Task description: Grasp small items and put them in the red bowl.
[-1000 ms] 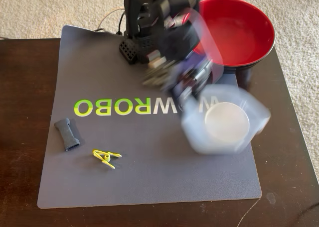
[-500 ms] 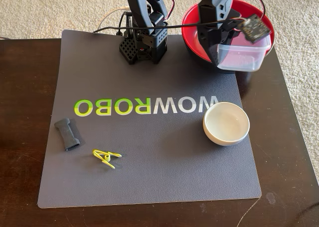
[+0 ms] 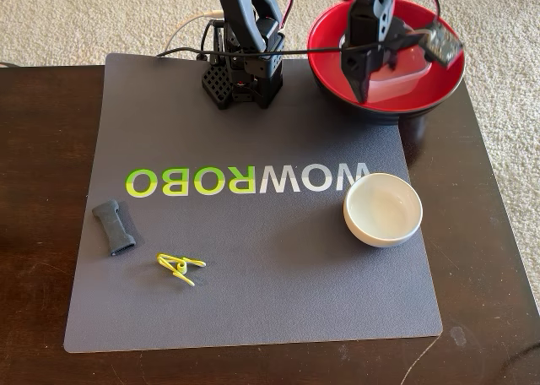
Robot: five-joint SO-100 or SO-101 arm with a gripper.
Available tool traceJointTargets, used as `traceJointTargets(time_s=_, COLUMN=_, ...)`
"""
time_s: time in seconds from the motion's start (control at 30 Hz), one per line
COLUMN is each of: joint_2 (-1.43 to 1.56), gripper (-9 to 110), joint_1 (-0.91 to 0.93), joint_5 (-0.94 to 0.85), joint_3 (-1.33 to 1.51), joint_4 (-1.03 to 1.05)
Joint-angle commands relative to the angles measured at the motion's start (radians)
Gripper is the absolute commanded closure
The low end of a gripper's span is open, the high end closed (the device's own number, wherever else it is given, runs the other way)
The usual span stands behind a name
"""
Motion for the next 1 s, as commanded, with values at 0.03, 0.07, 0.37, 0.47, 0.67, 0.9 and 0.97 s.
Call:
traceJointTargets(time_s=0.03, joint_2=-0.156, gripper=61, joint_1=0.267, joint_5=-0.453, joint_3=-0.261, joint_4=-0.018)
traceJointTargets(time_s=0.07, joint_2=-0.201, gripper=63, joint_1=0.339, joint_5=-0.514, joint_3=-0.291, joint_4=-0.018)
traceJointTargets(time_s=0.37, joint_2=-0.486, gripper=71, joint_1=0.629, joint_5=-0.515, joint_3=-0.293, joint_4=-0.029)
traceJointTargets(time_s=0.47, joint_2=-0.531, gripper=72, joint_1=0.626, joint_5=-0.512, joint_3=-0.285, joint_4=-0.055)
traceJointTargets(time_s=0.67, joint_2=-0.592, gripper=72, joint_1=0.571, joint_5=-0.488, joint_3=-0.285, joint_4=-0.15)
traceJointTargets(time_s=0.9, joint_2=-0.696, gripper=101, joint_1=0.545, joint_5=-0.5, joint_3=-0.296, joint_4=-0.155)
traceJointTargets(time_s=0.97, joint_2=-0.723, gripper=101, joint_1=0.563, joint_5=-0.503, joint_3=-0.293, joint_4=-0.156)
